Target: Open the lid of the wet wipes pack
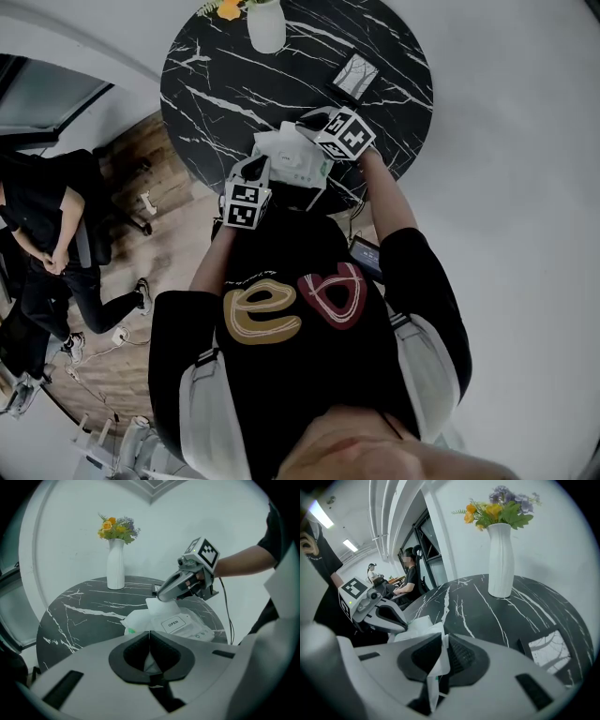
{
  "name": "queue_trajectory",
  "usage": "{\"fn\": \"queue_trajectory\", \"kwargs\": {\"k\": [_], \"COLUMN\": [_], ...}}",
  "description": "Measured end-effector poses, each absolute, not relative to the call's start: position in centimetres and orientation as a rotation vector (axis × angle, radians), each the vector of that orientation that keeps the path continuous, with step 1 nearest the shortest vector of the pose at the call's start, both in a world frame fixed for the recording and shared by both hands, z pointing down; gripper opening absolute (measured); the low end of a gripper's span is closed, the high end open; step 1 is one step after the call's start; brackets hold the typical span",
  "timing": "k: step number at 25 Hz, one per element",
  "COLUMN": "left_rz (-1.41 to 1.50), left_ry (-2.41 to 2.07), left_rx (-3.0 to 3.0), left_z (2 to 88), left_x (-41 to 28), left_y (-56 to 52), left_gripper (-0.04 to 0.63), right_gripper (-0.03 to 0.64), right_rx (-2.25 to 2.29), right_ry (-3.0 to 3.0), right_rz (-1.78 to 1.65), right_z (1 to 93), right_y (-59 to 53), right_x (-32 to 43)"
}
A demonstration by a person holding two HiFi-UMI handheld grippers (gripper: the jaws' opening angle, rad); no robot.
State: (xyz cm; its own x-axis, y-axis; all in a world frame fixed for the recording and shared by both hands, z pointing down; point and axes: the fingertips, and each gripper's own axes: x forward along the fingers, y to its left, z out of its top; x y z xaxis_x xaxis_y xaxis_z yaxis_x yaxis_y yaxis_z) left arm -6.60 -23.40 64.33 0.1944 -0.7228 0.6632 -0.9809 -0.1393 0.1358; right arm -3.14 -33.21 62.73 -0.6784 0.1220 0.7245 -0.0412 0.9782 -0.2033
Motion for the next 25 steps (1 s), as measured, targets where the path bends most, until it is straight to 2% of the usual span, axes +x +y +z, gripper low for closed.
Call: {"fn": "queue_trajectory", "kwargs": {"k": [15,22,25], "left_rz": [0.58,0.51,0.493], "left_ry": [-1.585,-1.587,-1.6], "left_rx": [1.926,1.915,1.913], "left_z": [64.4,64.3,64.1], "left_x": [-6.5,-6.7,-6.7], "left_y": [-23.5,-23.4,-23.5], "left_gripper": [0.02,0.02,0.021], "right_gripper": [0.058,0.135,0.144], "right_rx": [0.017,0.148,0.238], "right_ry": [-2.328,-2.428,-2.497], "right_rz": [0.386,0.352,0.386], "right_z": [63.2,61.0,59.4], "right_y": [-33.7,-34.4,-34.8], "right_x": [-2.9,-2.2,-1.5]}}
